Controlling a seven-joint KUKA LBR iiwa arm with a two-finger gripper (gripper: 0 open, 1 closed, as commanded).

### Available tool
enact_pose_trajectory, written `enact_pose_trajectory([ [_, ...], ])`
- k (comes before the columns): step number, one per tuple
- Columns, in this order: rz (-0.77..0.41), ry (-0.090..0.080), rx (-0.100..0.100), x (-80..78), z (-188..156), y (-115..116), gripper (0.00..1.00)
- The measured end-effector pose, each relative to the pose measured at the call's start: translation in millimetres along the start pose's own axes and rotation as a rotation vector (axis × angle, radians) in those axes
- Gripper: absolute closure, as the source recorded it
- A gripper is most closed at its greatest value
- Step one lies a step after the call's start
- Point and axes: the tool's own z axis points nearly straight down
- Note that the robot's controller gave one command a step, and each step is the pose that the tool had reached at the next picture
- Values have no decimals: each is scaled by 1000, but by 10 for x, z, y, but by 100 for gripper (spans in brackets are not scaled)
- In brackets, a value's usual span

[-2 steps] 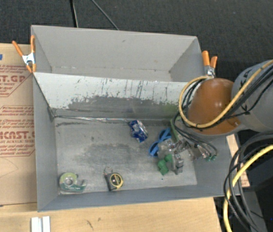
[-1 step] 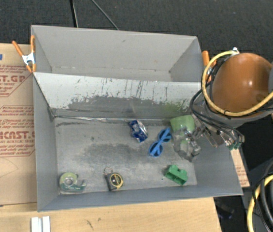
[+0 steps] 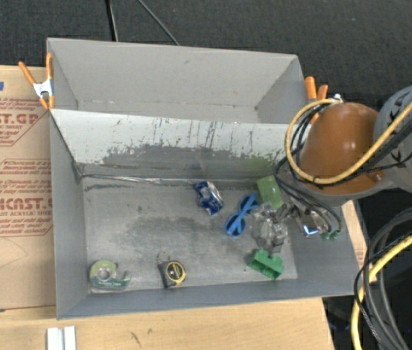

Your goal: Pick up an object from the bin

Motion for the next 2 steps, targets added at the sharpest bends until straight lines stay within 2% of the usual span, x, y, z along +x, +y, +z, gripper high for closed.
enact_pose_trajectory([
  [1, -1, -3, 1, -5, -14, -2, 0],
  [2, -229, -17, 8, 246, 770, -302, 0],
])
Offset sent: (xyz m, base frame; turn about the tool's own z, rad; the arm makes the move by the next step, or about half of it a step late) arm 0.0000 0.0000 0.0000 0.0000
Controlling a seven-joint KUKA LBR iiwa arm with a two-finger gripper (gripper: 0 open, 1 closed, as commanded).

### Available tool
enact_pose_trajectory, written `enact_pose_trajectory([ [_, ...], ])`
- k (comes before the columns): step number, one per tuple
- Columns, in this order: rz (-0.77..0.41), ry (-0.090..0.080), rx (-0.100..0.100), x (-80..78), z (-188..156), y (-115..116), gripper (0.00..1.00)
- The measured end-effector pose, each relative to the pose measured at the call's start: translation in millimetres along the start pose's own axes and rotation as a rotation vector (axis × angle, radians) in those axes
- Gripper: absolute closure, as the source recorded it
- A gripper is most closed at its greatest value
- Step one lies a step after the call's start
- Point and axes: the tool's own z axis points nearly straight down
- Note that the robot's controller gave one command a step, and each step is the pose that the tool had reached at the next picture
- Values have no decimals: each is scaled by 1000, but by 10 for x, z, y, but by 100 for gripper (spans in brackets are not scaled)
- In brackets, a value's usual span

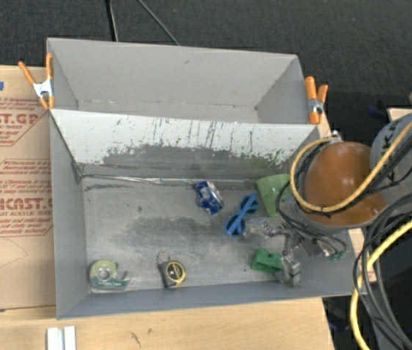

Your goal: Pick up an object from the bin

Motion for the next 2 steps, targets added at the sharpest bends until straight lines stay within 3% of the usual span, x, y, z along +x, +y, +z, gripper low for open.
enact_pose_trajectory([
  [1, 0, 9, -5, 20, 2, 15, 100],
  [2, -12, 5, -1, -122, -1410, -33, 100],
])
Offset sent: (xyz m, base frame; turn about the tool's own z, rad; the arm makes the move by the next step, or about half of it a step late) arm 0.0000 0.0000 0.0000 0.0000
